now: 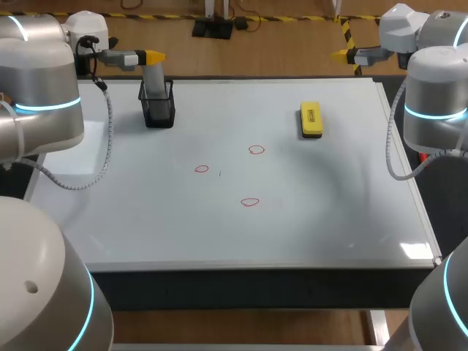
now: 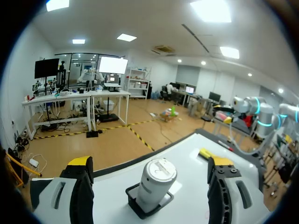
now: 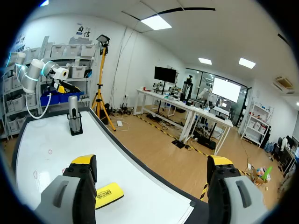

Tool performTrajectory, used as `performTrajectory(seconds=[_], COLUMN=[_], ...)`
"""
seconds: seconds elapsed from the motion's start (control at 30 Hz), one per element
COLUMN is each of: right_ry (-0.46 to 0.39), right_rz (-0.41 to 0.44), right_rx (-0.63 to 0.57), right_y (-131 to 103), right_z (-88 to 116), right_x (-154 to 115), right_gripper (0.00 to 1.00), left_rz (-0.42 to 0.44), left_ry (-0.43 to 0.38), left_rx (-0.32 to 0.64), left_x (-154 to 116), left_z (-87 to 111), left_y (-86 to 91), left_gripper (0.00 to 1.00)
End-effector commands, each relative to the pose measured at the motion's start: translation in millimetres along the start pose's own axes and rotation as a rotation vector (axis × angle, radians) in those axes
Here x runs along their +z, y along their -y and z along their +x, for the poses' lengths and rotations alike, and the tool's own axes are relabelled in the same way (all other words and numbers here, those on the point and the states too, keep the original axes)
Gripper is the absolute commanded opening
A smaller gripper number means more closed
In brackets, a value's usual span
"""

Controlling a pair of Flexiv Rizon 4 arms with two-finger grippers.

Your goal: Pick up the inspection probe, press it on each red-marked spot on the whiteboard one by one, put down the probe, pick up the eraser, and wipe off all the red marks.

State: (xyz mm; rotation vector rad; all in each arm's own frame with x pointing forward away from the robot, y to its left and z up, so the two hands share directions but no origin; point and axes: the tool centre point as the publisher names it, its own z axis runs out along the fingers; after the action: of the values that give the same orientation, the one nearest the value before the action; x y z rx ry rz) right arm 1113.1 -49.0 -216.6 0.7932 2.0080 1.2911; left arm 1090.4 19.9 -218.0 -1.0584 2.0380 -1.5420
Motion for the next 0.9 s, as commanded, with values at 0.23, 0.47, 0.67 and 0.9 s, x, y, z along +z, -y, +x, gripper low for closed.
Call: performTrajectory(seconds=[0.23,0.47,0.67,0.9], right_ry=[-0.002,-0.002,-0.002,-0.002], right_rz=[0.001,0.001,0.001,0.001], right_rx=[0.0,0.0,0.0,0.0], right_y=[0,0,0,0], right_z=[-1,-1,-1,-1], right_x=[0,0,0,0], right_gripper=[1.0,1.0,1.0,1.0], left_rz=[0.025,0.064,0.096,0.122], left_ry=[-0.152,-0.316,-0.422,-0.539], left_rx=[0.121,0.156,0.2,0.192], left_x=[2,0,5,14], left_z=[-3.7,3.1,7.9,13.8], left_y=[8.5,9.6,8.8,1.8], left_gripper=[1.0,1.0,1.0,1.0])
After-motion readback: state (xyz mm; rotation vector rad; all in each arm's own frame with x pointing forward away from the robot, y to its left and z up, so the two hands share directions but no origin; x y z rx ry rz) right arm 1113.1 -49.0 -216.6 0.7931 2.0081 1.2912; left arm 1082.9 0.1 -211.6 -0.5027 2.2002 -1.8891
